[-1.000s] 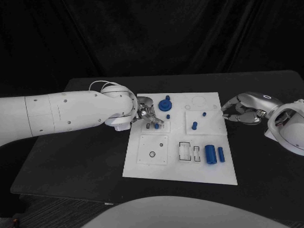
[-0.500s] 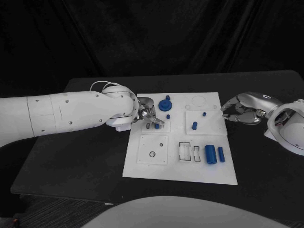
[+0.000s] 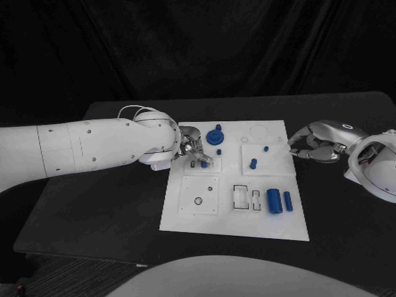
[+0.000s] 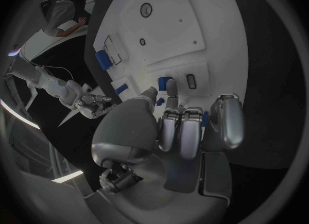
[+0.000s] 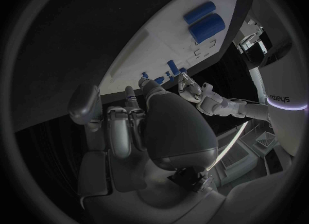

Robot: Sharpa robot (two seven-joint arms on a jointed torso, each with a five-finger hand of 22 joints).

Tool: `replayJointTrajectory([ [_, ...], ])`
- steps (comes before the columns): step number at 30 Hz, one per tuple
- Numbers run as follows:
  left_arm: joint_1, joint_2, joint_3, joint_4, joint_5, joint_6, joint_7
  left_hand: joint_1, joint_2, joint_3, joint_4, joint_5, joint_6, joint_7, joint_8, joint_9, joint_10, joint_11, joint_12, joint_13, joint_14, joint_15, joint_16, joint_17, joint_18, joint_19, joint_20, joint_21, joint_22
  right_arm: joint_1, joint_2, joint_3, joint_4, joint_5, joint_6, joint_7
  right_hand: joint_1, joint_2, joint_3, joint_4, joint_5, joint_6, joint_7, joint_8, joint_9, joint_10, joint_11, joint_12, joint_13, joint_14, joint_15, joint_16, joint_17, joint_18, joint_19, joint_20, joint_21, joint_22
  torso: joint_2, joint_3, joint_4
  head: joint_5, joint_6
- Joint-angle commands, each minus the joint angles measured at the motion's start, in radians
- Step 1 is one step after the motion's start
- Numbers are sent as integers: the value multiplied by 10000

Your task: Assemble the parts on the task board

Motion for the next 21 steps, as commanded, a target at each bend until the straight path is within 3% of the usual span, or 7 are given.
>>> replayJointTrajectory([
  [1, -23, 25, 5, -6, -26, 131, 52, 150, 7, 27, -133, 173, -56, -52, -72, -20, 989, 22, -32, 2563, 1038, 15, 27, 2634, 184, -2, 16, -61, 1792, -32, -7, 6, -4, -11, 23, -71, 15, -81, 71, -7, 47, 13, 4, -38, -15, 1058, 71, 26, 2635, 1056, 46, 26, 2635, 69, -82, 10, -52, 1285, 0, -4, -2, 9, -1],
  [9, -24, 34, 5, -19, -26, 219, 26, 549, 11, 205, -414, 705, -77, -92, -115, -58, 976, -12, -43, 2553, 1038, -13, 27, 2634, 189, -14, -5, -84, 1787, -60, -12, 6, -8, -11, 10, -65, 15, -81, 71, -7, 47, 13, 4, -38, -15, 1058, 71, 26, 2635, 1056, 46, 26, 2635, 69, -82, 10, -52, 1285, -2, -3, -4, 18, -1],
  [21, -26, 25, 5, -30, -26, 414, -108, 816, -19, 346, -622, 897, -83, -112, -140, -84, 975, -32, -45, 2551, 1038, -30, 27, 2634, 188, -10, -22, -86, 1788, -92, -18, 6, -13, -10, 4, -57, 19, -83, 79, -14, 49, 14, 4, -39, -16, 1058, 70, 26, 2635, 1056, 45, 26, 2635, 70, -85, 10, -60, 1284, -3, -1, -3, 14, -1],
])
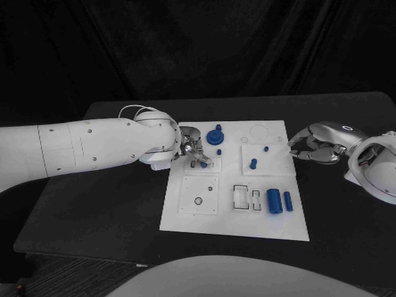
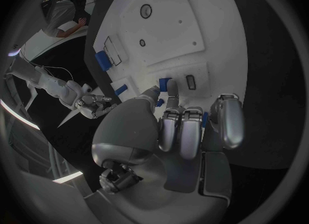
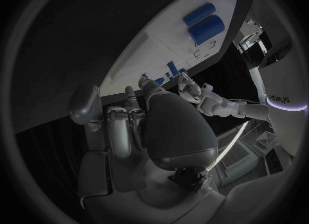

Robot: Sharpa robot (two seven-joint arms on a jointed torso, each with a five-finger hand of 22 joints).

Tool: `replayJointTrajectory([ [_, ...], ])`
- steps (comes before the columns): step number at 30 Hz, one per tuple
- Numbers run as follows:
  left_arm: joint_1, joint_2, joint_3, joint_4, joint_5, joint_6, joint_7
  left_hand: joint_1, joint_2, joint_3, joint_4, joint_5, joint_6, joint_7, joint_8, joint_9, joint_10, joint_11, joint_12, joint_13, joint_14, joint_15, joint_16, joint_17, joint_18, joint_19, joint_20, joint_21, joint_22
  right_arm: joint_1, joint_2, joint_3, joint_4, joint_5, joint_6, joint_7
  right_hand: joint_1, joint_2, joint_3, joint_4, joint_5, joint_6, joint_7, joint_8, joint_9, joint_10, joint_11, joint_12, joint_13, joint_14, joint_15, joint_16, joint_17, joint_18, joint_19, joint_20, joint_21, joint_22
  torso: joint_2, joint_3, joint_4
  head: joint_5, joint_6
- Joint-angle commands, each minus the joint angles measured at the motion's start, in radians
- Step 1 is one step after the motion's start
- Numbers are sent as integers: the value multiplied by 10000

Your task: Assemble the parts on the task board

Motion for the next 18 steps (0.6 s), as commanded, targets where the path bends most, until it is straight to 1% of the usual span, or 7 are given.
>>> replayJointTrajectory([
  [1, -25, 5, -5, -2, -24, 278, -80, 112, 16, 12, -75, 65, -12, -41, -56, -17, 975, -32, -45, 2551, 1038, -30, 27, 2634, 188, -10, -22, -44, 1788, -26, -12, 8, -4, -10, 4, -60, 19, -83, 51, 14, 49, 14, 4, -39, -9, 1058, 71, 26, 2628, 1056, 45, 26, 2634, 70, -85, 10, -60, 1276, 0, 4, 1, 3, -1],
  [12, -25, -21, -5, -13, -24, 385, -196, 92, 11, 9, -63, 65, -27, -24, -71, -28, 950, -27, -68, 2529, 1038, -31, 27, 2634, 198, -39, -24, -83, 1774, -38, -8, 8, -24, -10, 16, -58, 29, -86, 70, -2, 52, 19, 4, -39, -13, 1058, 71, 26, 2628, 1056, 45, 26, 2634, 73, -91, 11, -79, 1272, -2, 3, 1, 25, -1],
  [18, -25, -23, -5, -15, -24, 423, -214, 43, 21, 27, -22, 96, -111, 11, -175, -117, 918, -2, -97, 2501, 1038, -18, 27, 2634, 205, -68, -21, -122, 1762, -44, 3, 8, -36, -10, 25, -56, 29, -86, 70, -2, 52, 19, 4, -39, -13, 1058, 71, 26, 2628, 1056, 45, 26, 2634, 73, -91, 11, -79, 1272, 0, 4, 5, 36, -1],
])
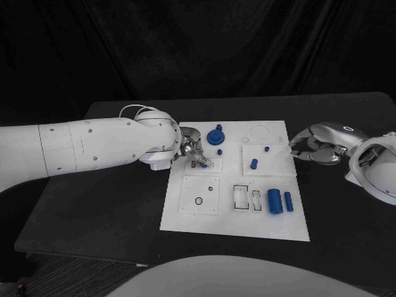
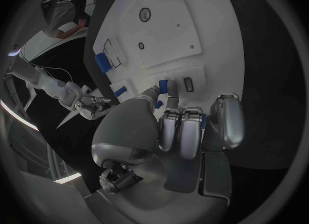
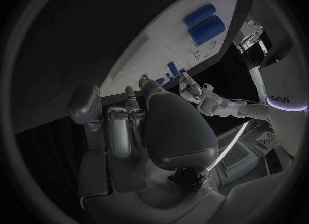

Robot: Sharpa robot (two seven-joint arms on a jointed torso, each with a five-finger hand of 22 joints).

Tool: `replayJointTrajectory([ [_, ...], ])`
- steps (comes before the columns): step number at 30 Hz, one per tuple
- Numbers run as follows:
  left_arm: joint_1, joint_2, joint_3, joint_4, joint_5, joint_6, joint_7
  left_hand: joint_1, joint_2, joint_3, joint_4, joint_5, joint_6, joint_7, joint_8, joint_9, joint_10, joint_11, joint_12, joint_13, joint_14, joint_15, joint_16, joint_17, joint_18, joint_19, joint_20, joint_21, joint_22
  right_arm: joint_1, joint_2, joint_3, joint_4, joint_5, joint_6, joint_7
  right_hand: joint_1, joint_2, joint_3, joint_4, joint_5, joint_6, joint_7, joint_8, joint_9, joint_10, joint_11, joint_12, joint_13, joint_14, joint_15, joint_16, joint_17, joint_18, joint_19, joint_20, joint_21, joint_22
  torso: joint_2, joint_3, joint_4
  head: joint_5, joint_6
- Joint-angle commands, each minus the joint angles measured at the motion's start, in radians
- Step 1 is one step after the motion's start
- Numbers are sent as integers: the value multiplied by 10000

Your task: Assemble the parts on the task board

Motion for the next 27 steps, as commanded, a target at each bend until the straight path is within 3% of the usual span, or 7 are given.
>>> replayJointTrajectory([
  [1, -25, -5, -12, -16, -28, 236, -105, 42, 21, 3, 5, 61, -90, -13, -59, -39, 920, 0, -57, 2503, 1038, -17, 27, 2634, 207, -75, -20, -70, 1759, -26, 1, 7, -10, -10, 26, -59, 29, -86, 70, -2, 52, 19, 4, -39, -14, 1058, 71, 26, 2630, 1056, 45, 26, 2634, 73, -91, 11, -19, 1275, 5, 0, 4, 9, -1],
  [10, -25, 11, -12, -30, -28, 340, -103, 1, 1, 119, 43, 410, -101, 50, -357, -410, 893, 48, -80, 2480, 1038, 28, 27, 2634, 213, -107, 12, -117, 1748, -31, 10, 7, -15, -10, 36, -60, 29, -86, 70, -2, 52, 19, 4, -39, -14, 1058, 71, 26, 2630, 1056, 45, 26, 2634, 73, -91, 11, -19, 1275, 5, -1, 6, 13, -1],
  [13, -26, 16, -12, -38, -28, 309, -58, 58, -29, 253, 0, 816, -17, 54, -515, -626, 884, 60, -89, 2472, 1038, 38, 27, 2634, 217, -114, 26, -132, 1745, -31, 10, 7, -17, -10, 36, -60, 29, -86, 70, -2, 52, 19, 4, -39, -14, 1058, 71, 26, 2630, 1056, 45, 26, 2634, 73, -91, 11, -19, 1275, 4, 3, 6, 17, -1],
  [18, -26, 32, -12, -55, -28, 209, 64, 212, -145, 663, -173, 1881, 96, 53, -705, -884, 876, 54, -97, 2466, 1038, 34, 27, 2634, 219, -113, 29, -143, 1746, -31, 6, 7, -14, -10, 40, -63, 29, -86, 70, -2, 52, 19, 4, -39, -14, 1058, 71, 26, 2630, 1056, 45, 26, 2634, 73, -91, 11, -19, 1275, 3, 4, 4, 18, -1],
  [23, -26, 48, -12, -55, -28, 59, 185, 281, -186, 929, -269, 1955, 112, 50, -751, -938, 880, 49, -95, 2470, 1038, 32, 27, 2634, 219, -112, 28, -146, 1746, -31, 1, 7, -11, -10, 40, -64, 29, -86, 70, -2, 52, 19, 4, -39, -14, 1058, 71, 26, 2630, 1056, 45, 26, 2634, 73, -91, 11, -19, 1275, 2, 1, 0, 20, -1],
  [27, -26, 23, -11, 6, -28, -48, 237, 341, -316, 1466, -439, 2243, 135, 64, -778, -966, 884, 51, -92, 2473, 1038, 31, 27, 2634, 214, -94, 25, -127, 1753, -31, -7, 7, 0, -10, 41, -72, 29, -86, 70, -2, 52, 19, 4, -39, -14, 1058, 71, 26, 2630, 1056, 45, 26, 2634, 73, -91, 11, -19, 1275, 1, 0, 1, 3, -1],
])
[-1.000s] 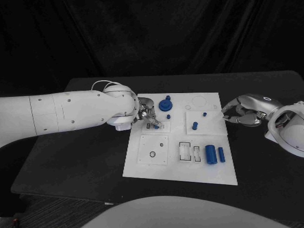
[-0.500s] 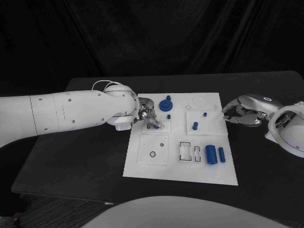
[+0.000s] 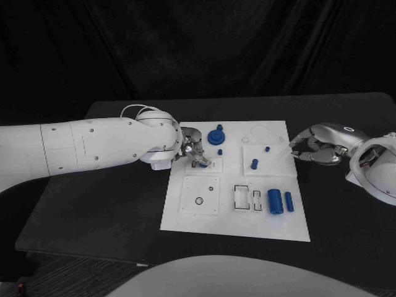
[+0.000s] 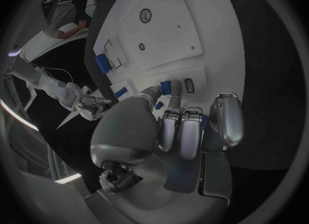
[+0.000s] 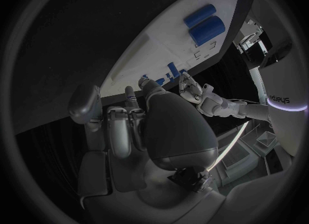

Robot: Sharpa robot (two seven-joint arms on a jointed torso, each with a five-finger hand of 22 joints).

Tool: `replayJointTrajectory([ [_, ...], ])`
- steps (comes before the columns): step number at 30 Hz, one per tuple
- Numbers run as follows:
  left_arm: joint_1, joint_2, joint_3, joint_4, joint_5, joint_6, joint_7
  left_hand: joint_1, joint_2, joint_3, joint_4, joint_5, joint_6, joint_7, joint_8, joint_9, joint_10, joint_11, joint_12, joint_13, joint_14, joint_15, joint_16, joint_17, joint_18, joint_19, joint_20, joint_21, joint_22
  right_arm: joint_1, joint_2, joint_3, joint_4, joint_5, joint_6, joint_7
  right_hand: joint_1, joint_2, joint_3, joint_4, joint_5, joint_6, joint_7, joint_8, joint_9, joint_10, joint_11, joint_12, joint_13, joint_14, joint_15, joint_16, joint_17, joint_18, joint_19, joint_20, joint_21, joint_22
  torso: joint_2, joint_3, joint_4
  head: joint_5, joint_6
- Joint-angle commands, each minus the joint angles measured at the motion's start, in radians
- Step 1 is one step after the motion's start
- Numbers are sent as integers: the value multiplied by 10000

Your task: Assemble the parts on the task board

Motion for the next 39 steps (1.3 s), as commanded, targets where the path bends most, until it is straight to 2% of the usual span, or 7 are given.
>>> replayJointTrajectory([
  [1, -26, -26, -10, 50, -36, -133, 172, 80, -33, 318, -175, 145, 24, -36, -40, -1, 887, 47, -49, 2476, 1038, 36, 27, 2634, 120, -48, -13, -38, 1757, -22, -14, 7, 15, -10, 32, -74, 28, -87, 70, -2, 52, 19, 4, -39, -15, 1058, 71, 26, 2633, 1056, 45, 26, 2635, 73, -91, 10, -19, 1277, -2, 0, -4, -15, -1],
  [8, -22, -83, -8, 118, -36, -184, 163, 42, -132, 584, -246, 278, 54, -35, -30, 7, 899, 52, -39, 2485, 1038, 30, 27, 2634, 115, -30, -11, -18, 1764, -22, -25, 7, 18, -10, 40, -90, 28, -87, 70, -2, 52, 19, 4, -39, -15, 1058, 71, 26, 2633, 1056, 45, 26, 2635, 73, -91, 10, -19, 1277, 1, -3, 1, -34, -1],
  [15, 16, -153, -5, 168, -36, 15, 74, 5, -213, 692, -291, 199, 90, -43, -11, 18, 894, 46, -45, 2480, 1038, 25, 27, 2634, 115, -23, -14, -13, 1764, -22, -37, 7, 22, -10, 37, -108, 28, -87, 70, -2, 52, 19, 4, -39, -15, 1058, 71, 26, 2633, 1056, 45, 26, 2635, 73, -91, 10, -19, 1277, -5, -1, -1, -59, -1],
  [18, 84, -165, -3, 141, 14, 184, 108, -3, -259, 773, -338, 131, 95, -54, -9, 23, 886, 41, -53, 2472, 1038, 20, 27, 2634, 116, -23, -18, -16, 1763, -22, -29, 7, 15, -10, 35, -115, 28, -87, 70, -2, 52, 19, 4, -39, -15, 1058, 71, 26, 2633, 1056, 45, 26, 2635, 73, -91, 10, -19, 1277, 0, -5, -2, -65, -1],
  [24, 269, -111, -2, -52, 1066, 627, 98, 19, -374, 1063, -507, -194, 82, -57, -9, 41, 856, 32, -86, 2442, 1038, 11, 27, 2634, 123, -43, -27, -54, 1751, -22, -11, 7, 6, -10, 31, -127, 28, -87, 70, -2, 52, 19, 4, -39, -15, 1058, 71, 26, 2633, 1056, 45, 26, 2635, 73, -91, 10, -19, 1277, 0, -6, -5, -87, -1],
  [32, 460, 150, 0, -594, 2045, 1512, -320, 2, -381, 1120, -526, -231, 103, -52, 5, 52, 843, 34, -99, 2430, 1038, 12, 27, 2634, 128, -60, -28, -77, 1744, -22, 3, 7, -3, -10, 28, -130, 28, -87, 70, -2, 52, 19, 4, -39, -15, 1058, 71, 26, 2633, 1056, 45, 26, 2635, 73, -91, 10, -19, 1277, -4, 6, -10, -104, -1],
  [39, 503, 361, 0, -947, 2638, 1858, -589, -5, -369, 1148, -528, -215, 109, -53, 8, 54, 847, 35, -95, 2434, 1038, 12, 27, 2634, 123, -46, -28, -59, 1751, -21, 6, 7, -2, -10, 19, -123, 29, -92, 111, -26, 54, 29, 7, -40, -27, 1058, 73, 26, 2633, 1056, 46, 26, 2635, 73, -93, 12, -29, 1278, -3, 5, -11, -136, -1],
])
